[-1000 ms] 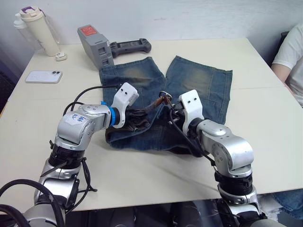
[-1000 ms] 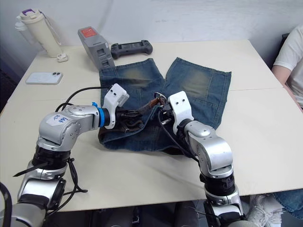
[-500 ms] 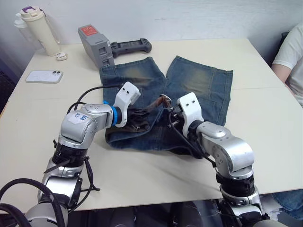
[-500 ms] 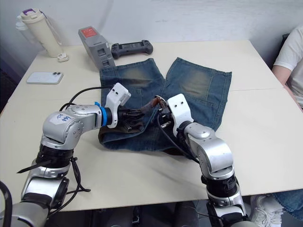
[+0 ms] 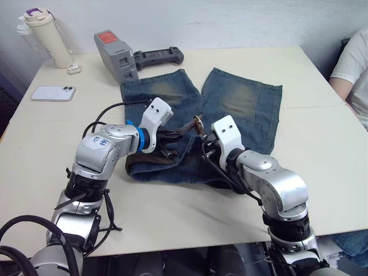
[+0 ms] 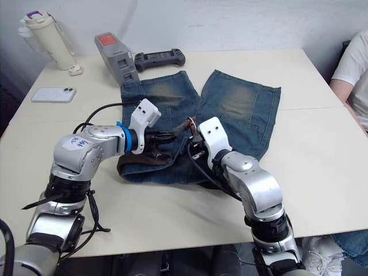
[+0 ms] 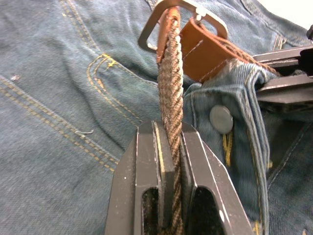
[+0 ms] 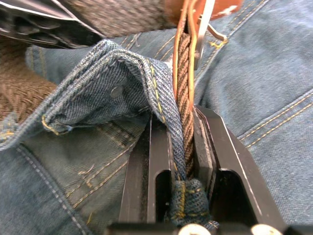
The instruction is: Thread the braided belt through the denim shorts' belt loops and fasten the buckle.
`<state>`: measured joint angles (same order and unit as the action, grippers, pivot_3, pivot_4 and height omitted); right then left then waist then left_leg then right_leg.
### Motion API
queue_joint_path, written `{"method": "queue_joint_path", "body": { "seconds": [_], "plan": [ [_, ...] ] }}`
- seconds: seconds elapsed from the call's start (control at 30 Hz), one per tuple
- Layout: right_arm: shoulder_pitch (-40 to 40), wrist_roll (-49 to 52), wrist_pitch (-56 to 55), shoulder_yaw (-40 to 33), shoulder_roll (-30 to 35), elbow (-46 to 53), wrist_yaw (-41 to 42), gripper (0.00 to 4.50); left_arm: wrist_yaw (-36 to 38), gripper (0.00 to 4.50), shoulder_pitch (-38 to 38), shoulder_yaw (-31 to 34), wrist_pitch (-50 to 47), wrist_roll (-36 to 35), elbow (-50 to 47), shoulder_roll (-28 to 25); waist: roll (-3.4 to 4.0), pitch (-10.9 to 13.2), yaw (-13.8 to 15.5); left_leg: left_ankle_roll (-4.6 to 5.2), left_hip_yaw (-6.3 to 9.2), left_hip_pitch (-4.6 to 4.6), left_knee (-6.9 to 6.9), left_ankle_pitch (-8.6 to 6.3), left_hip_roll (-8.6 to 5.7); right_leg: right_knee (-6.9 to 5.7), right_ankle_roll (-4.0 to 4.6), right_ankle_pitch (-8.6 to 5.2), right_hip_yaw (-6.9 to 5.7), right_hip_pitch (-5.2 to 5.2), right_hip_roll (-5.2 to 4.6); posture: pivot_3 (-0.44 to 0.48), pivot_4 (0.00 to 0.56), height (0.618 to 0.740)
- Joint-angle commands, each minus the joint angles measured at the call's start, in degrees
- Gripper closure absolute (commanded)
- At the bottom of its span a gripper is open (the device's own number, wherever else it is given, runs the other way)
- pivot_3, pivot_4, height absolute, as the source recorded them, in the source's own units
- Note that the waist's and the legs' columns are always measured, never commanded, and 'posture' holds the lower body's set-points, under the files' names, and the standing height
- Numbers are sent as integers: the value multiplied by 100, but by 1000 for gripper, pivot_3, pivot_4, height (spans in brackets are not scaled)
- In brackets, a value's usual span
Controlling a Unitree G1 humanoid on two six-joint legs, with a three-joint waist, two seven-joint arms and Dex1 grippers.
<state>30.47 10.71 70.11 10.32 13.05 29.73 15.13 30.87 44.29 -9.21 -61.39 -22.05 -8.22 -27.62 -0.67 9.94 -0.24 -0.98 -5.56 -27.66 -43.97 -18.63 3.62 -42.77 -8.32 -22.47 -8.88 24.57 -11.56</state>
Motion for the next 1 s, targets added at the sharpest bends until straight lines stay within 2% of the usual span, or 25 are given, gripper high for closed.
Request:
{"method": "queue_joint_path", "body": {
  "seconds": [0.03, 0.23, 0.43, 0.63, 0.73, 0.8, 0.87, 1.0],
  "plan": [
    [71, 152, 20, 234, 107, 341, 157, 4432, 114, 4500, 78, -84, 288, 75, -220, 26, 0, 0, 0, 0, 0, 0, 0, 0, 0, 0, 0, 0, 0, 0, 0, 0, 150, 650],
    [100, 266, 58, 488, 452, 479, 443, 4432, 206, 4500, 156, -222, 552, 269, -69, 28, 0, 0, 1, 0, 0, 0, 0, 0, 0, 2, 0, 0, 0, 0, 0, 0, 150, 650],
    [237, 244, -196, 922, 1122, 487, 885, 4432, 301, 4500, 309, -314, 847, 462, 176, 116, 0, 0, 3, 0, -1, 0, 0, 0, 0, 4, 0, 0, -2, 0, 0, 0, 150, 650],
    [384, -221, -1115, 1707, 2197, 336, 1476, 4432, 405, 4500, 244, -275, 890, 510, 202, 115, -1, 0, 10, 1, -1, -1, -1, 0, 0, 9, 0, 0, -3, -3, -1, 0, 150, 650],
    [387, -276, -1403, 1623, 2238, 251, 1550, 4432, 431, 4500, 200, -251, 894, 521, 183, 112, -1, 0, 11, 1, -1, 0, 0, 0, 0, 9, 0, 0, -3, -4, -1, 0, 150, 650],
    [395, -176, -1571, 1486, 2264, 299, 1747, 3420, 442, 4500, 167, -241, 894, 519, 159, 103, -2, 0, 13, 1, -1, 0, 0, 0, 0, 9, 0, 0, -3, -4, -1, 0, 150, 650],
    [430, -80, -1544, 1298, 2347, 392, 1909, 2750, 440, 4500, 140, -240, 891, 527, 148, 97, -2, 0, 14, 1, 0, -1, -1, 0, 0, 10, 0, 0, -4, -5, -1, 0, 150, 650],
    [572, 434, -1612, 586, 2712, 754, 2554, 804, 444, 4500, 98, -274, 907, 571, 115, 80, -2, 0, 35, 2, 3, -3, -4, 1, -1, 11, 0, 0, -7, -7, -1, 0, 150, 650]
  ]
}}
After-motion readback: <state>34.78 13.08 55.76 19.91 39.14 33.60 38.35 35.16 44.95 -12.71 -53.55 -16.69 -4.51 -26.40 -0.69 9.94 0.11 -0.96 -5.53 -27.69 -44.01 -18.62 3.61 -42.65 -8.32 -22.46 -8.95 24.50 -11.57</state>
